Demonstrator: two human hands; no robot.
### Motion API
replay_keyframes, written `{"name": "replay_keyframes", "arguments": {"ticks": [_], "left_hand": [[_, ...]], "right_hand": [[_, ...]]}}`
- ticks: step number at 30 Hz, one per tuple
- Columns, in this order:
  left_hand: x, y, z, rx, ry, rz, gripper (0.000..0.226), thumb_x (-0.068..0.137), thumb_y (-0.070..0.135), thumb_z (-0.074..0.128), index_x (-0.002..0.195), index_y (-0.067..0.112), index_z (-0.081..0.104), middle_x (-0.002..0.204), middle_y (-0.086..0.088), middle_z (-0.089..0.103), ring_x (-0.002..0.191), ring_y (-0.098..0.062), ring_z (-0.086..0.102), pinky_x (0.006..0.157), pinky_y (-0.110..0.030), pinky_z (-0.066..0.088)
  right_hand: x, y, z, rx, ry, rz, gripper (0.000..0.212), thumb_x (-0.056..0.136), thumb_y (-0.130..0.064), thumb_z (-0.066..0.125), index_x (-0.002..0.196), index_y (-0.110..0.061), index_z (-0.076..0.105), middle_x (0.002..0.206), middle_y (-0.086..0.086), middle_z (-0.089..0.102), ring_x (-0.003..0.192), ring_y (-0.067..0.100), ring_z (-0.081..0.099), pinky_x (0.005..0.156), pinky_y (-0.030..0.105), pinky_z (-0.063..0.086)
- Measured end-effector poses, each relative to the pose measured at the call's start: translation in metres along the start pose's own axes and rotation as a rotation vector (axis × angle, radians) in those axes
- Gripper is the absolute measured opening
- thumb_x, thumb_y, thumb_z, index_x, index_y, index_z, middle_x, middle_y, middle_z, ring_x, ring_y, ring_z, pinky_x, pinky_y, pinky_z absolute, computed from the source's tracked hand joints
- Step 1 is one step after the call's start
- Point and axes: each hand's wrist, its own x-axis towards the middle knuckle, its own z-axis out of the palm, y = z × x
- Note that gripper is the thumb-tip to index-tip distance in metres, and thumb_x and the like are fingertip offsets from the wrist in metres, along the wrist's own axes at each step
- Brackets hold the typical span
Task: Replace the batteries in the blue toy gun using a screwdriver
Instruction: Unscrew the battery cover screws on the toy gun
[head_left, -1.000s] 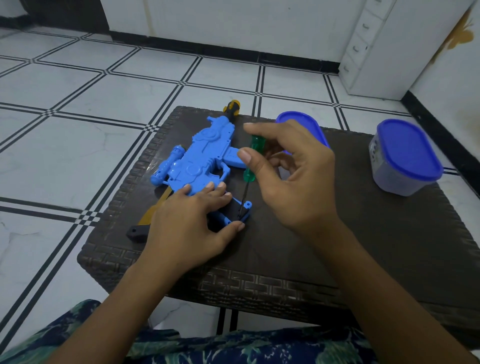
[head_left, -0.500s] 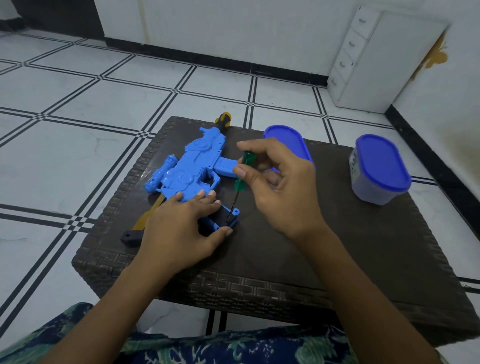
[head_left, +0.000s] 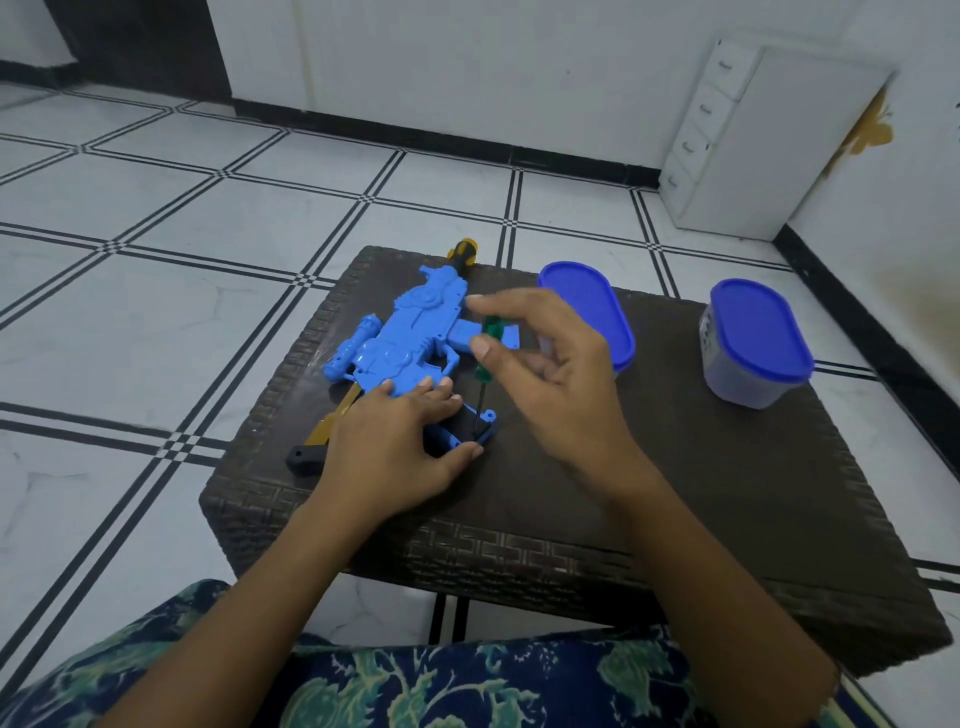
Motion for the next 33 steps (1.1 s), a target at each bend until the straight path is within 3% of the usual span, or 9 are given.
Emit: {"name": "replay_keyframes", "arguments": {"ticks": [3,6,11,15,19,22,25,28,33], "left_hand": [[-0.001,0.0,-0.001,0.01,-0.003,0.011,0.064,0.069,0.067,0.051,0.118,0.029,0.066,0.132,0.013,0.056,0.127,-0.007,0.048,0.109,-0.037,0.034],[-0.001,0.001,-0.003,0.034,0.001,0.013,0.066,0.068,0.069,0.047,0.116,0.028,0.067,0.128,0.011,0.059,0.123,-0.012,0.053,0.105,-0.036,0.036],[-0.005,0.009,-0.009,0.064,0.083,0.014,0.055,0.065,0.058,0.062,0.107,0.024,0.073,0.117,0.005,0.067,0.104,-0.026,0.064,0.09,-0.035,0.047],[-0.005,0.009,-0.012,0.09,0.077,0.019,0.056,0.065,0.06,0.059,0.108,0.026,0.072,0.116,0.009,0.068,0.096,-0.028,0.064,0.078,-0.032,0.047],[-0.004,0.007,-0.009,0.095,0.104,0.013,0.056,0.063,0.062,0.059,0.106,0.029,0.072,0.112,0.012,0.069,0.092,-0.029,0.064,0.073,-0.03,0.046],[-0.003,0.005,-0.009,0.104,0.099,0.019,0.062,0.064,0.069,0.051,0.108,0.031,0.071,0.112,0.013,0.069,0.091,-0.027,0.064,0.072,-0.028,0.045],[-0.003,0.006,-0.01,0.091,0.125,0.034,0.064,0.062,0.069,0.045,0.105,0.029,0.073,0.107,0.011,0.071,0.087,-0.029,0.066,0.07,-0.029,0.047],[-0.003,0.007,-0.011,0.099,0.14,0.05,0.063,0.062,0.068,0.046,0.103,0.029,0.073,0.108,0.01,0.071,0.085,-0.03,0.066,0.069,-0.029,0.047],[-0.003,0.009,-0.011,0.114,0.162,0.07,0.058,0.063,0.065,0.048,0.098,0.027,0.075,0.103,0.009,0.073,0.079,-0.031,0.067,0.065,-0.03,0.05]], "right_hand": [[0.0,0.001,0.0,-0.07,0.121,-0.029,0.023,0.08,-0.008,0.079,0.102,-0.007,0.072,0.1,0.011,0.061,0.089,0.009,0.062,0.061,0.032,0.058],[0.0,0.004,0.0,-0.099,0.18,-0.047,0.02,0.081,-0.008,0.078,0.1,-0.007,0.073,0.092,0.005,0.064,0.08,0.01,0.063,0.06,0.034,0.058],[-0.003,0.007,0.006,-0.051,0.108,-0.063,0.026,0.089,-0.001,0.067,0.115,-0.003,0.068,0.101,0.012,0.069,0.092,0.017,0.069,0.075,0.026,0.058],[-0.005,0.011,0.008,-0.063,0.123,-0.107,0.026,0.089,-0.005,0.069,0.116,-0.006,0.068,0.105,0.004,0.069,0.101,0.021,0.065,0.069,0.025,0.057],[-0.002,0.016,0.003,-0.094,0.267,-0.093,0.027,0.082,-0.011,0.077,0.108,-0.007,0.072,0.096,0.007,0.062,0.09,0.011,0.061,0.063,0.029,0.057],[0.0,0.016,0.001,-0.052,0.327,-0.052,0.028,0.081,-0.007,0.077,0.109,-0.005,0.071,0.093,0.008,0.065,0.081,0.004,0.06,0.063,0.024,0.055],[-0.001,0.012,0.002,0.048,0.281,-0.022,0.035,0.082,0.001,0.074,0.114,-0.011,0.064,0.094,0.012,0.067,0.087,0.012,0.065,0.071,0.025,0.058],[-0.003,0.011,0.004,0.073,0.199,-0.02,0.023,0.086,0.001,0.07,0.11,-0.001,0.067,0.099,0.01,0.069,0.096,0.019,0.069,0.075,0.029,0.059],[-0.001,0.009,0.005,0.018,0.194,-0.089,0.021,0.079,-0.009,0.079,0.099,-0.004,0.073,0.095,0.006,0.064,0.088,0.018,0.066,0.067,0.03,0.057]]}}
